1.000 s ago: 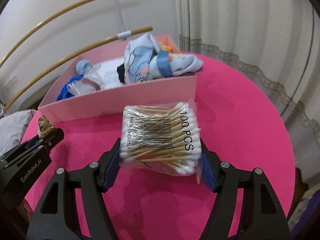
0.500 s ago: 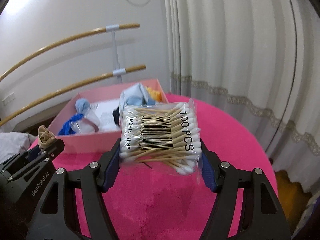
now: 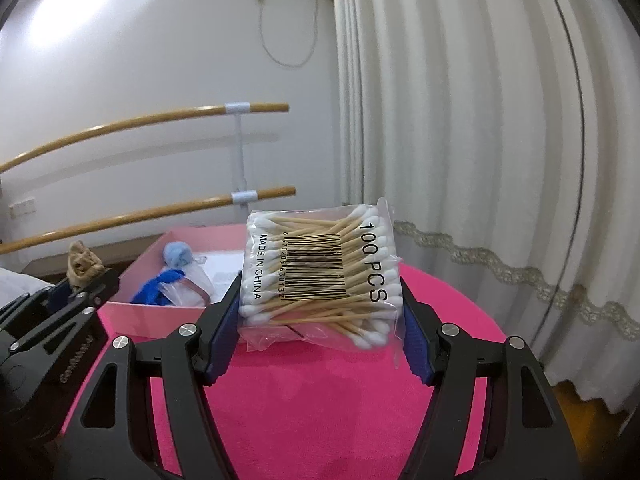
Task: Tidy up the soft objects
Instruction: 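Lift the scrunchie and cotton swab bag with both tools over the pink box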
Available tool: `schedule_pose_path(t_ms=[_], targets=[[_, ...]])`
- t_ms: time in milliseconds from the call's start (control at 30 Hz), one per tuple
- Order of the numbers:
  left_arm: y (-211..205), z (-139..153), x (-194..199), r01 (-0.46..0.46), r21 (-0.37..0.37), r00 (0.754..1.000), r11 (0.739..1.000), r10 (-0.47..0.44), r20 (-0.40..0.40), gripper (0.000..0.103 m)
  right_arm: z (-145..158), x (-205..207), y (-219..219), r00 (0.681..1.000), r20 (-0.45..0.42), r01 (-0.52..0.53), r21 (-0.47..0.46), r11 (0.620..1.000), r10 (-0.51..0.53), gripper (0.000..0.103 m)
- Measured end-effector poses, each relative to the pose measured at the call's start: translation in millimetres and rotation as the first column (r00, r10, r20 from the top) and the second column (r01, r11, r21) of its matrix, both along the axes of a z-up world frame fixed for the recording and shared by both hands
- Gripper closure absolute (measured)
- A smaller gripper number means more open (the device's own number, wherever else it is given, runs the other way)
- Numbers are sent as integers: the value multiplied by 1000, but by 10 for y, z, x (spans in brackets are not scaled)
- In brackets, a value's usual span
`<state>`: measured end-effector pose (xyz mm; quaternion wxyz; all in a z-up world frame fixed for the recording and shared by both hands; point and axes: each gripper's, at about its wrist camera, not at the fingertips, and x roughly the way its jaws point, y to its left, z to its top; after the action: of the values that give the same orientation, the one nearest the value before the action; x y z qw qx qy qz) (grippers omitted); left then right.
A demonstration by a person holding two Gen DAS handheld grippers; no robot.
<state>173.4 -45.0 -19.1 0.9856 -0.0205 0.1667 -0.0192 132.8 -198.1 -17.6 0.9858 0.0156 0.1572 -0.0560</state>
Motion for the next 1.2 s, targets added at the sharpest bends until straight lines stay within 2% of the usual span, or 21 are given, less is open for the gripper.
schedule_pose_path(t_ms=[367,867,1200], targets=[[98,-19,-177,11,-31,999,999,-10,45,79,10,-38,130,999,35,-9,-57,998,11,37],[103,-18,-147,25,-26,999,999,-24,45,79,-5,-70,132,999,43,14,-54,998,-12,37],[91,2,-63,18,-26,999,1000,-17,35,79,0,11,131,999,46,8,-8,1000,-8,37]])
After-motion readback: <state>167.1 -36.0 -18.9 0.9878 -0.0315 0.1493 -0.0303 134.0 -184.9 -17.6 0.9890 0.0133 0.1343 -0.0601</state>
